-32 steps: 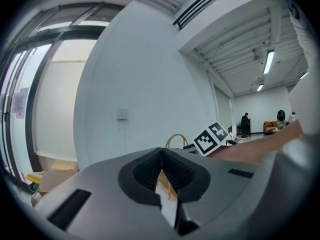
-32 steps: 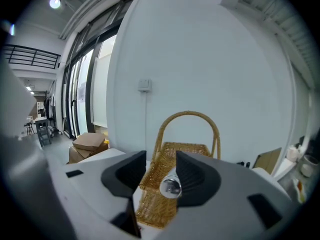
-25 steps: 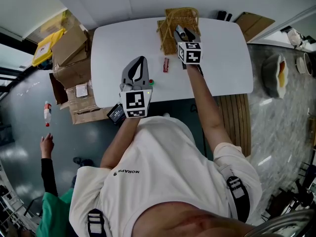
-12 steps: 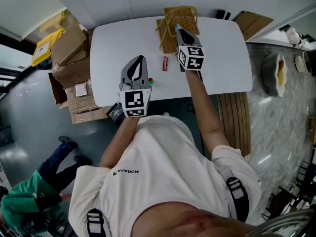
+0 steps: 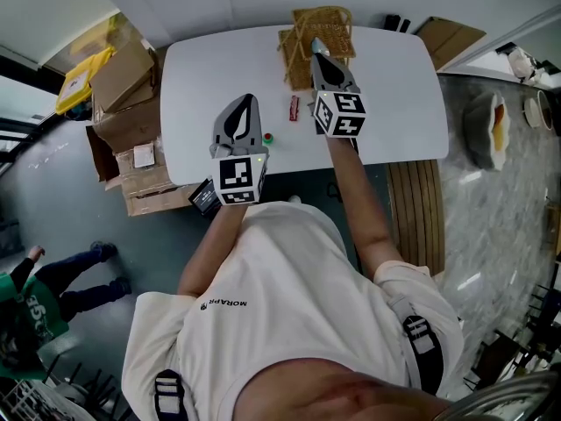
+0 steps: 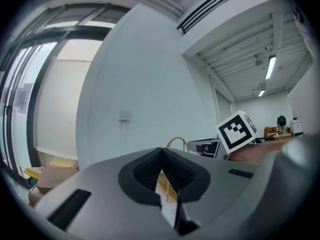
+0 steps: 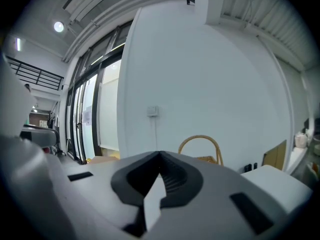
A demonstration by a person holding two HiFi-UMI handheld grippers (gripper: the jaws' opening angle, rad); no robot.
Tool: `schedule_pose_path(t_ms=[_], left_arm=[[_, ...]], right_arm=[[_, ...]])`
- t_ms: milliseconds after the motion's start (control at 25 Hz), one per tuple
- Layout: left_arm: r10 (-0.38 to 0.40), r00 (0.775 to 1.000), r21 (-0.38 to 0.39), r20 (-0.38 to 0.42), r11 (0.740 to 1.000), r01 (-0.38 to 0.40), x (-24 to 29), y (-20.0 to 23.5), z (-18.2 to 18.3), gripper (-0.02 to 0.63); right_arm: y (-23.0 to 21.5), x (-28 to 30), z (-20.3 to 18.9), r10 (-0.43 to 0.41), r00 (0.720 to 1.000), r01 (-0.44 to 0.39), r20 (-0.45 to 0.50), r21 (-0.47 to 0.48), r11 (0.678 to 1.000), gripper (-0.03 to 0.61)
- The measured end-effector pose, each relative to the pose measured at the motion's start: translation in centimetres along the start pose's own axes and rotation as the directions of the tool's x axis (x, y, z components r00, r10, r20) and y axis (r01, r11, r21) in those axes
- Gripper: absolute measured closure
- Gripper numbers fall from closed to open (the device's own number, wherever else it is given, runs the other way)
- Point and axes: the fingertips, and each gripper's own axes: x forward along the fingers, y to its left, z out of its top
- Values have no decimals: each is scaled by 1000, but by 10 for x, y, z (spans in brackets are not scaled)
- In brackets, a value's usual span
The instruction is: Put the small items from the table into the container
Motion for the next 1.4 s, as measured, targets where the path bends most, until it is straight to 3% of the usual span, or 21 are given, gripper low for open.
schedule_pose_path(t_ms=[600,1120,1400], left_arm=[[12,1000,-3,-12,1000,-12,-5,5,-7,611],[30,999,-4,-24,1000,-30,-11,11,-11,610],[30,999,-20,-24,999,-30,-12,14,-12,610]], right_arm=[[86,-30,-9,122,993,-122,10,-5,993,566],[120,-54,-7,171,985,-170,34,-20,985,566],[128,-62,-35,190,982,-190,-21,-8,982,566]])
